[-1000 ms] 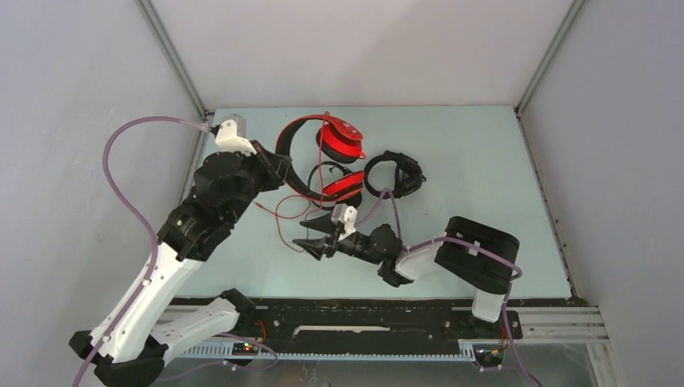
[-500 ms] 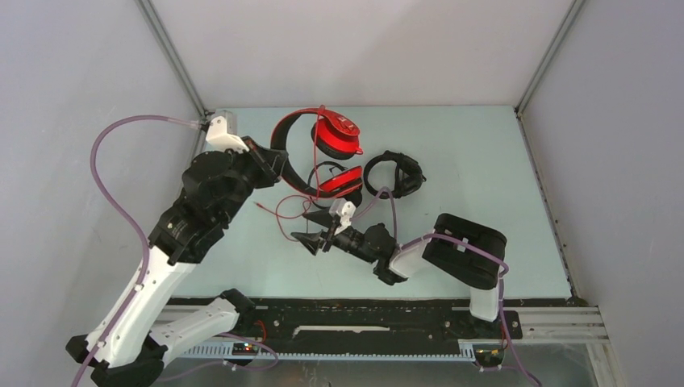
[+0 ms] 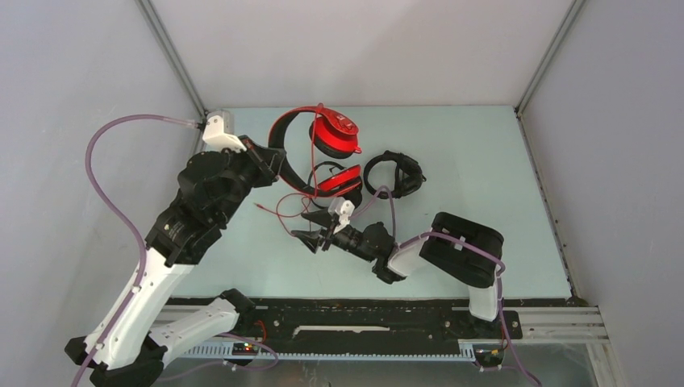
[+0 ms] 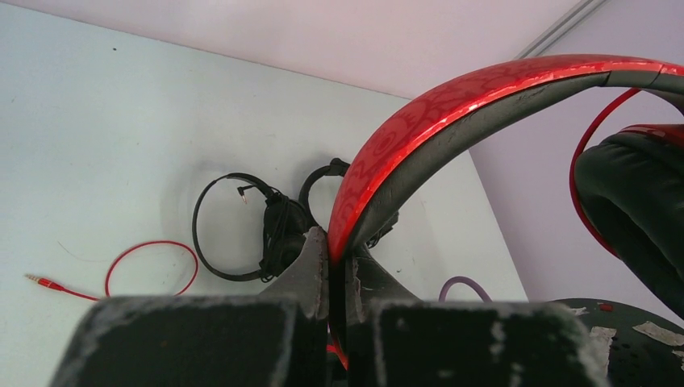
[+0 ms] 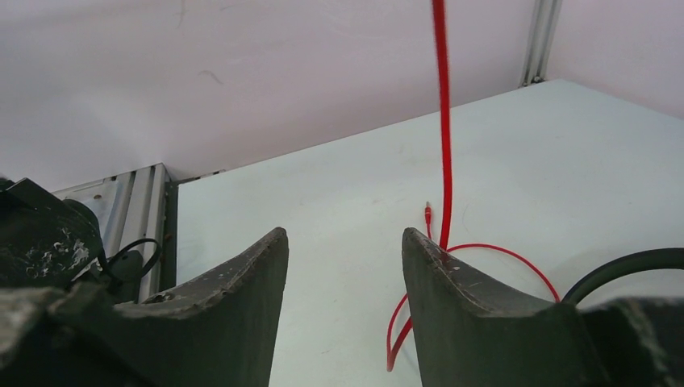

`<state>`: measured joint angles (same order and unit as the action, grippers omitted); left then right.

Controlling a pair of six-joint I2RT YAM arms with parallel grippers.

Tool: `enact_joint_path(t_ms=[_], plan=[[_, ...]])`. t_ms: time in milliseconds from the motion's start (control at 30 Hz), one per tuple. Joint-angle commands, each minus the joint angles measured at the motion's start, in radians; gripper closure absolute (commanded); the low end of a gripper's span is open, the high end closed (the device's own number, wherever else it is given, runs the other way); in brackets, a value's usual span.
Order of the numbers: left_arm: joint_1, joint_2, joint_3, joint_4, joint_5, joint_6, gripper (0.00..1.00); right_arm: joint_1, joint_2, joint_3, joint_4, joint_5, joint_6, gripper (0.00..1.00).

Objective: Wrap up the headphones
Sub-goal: Wrap the headphones cable around the headphones.

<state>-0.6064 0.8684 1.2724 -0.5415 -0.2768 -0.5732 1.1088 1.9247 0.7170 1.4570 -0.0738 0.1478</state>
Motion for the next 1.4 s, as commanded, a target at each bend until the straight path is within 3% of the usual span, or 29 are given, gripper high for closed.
enact_joint_path(t_ms=[0, 367, 867, 1367], plan=[[0.005, 0.000, 0.056, 0.086, -0.011, 0.015, 1.00, 0.012, -0.050, -0.015, 0.056, -0.007, -0.008, 0.44], [0.006, 0.002, 0.055, 0.081, -0.032, 0.033, 1.00, 0.020, -0.163, -0.089, 0.052, 0.054, -0.055, 0.37], [0.005, -0.002, 0.067, 0.089, 0.052, -0.018, 1.00, 0.007, -0.038, 0.003, 0.056, 0.052, -0.063, 0.33], [0.006, -0.012, 0.075, 0.085, 0.113, -0.065, 1.00, 0.008, 0.070, 0.077, 0.060, -0.009, 0.065, 0.37]])
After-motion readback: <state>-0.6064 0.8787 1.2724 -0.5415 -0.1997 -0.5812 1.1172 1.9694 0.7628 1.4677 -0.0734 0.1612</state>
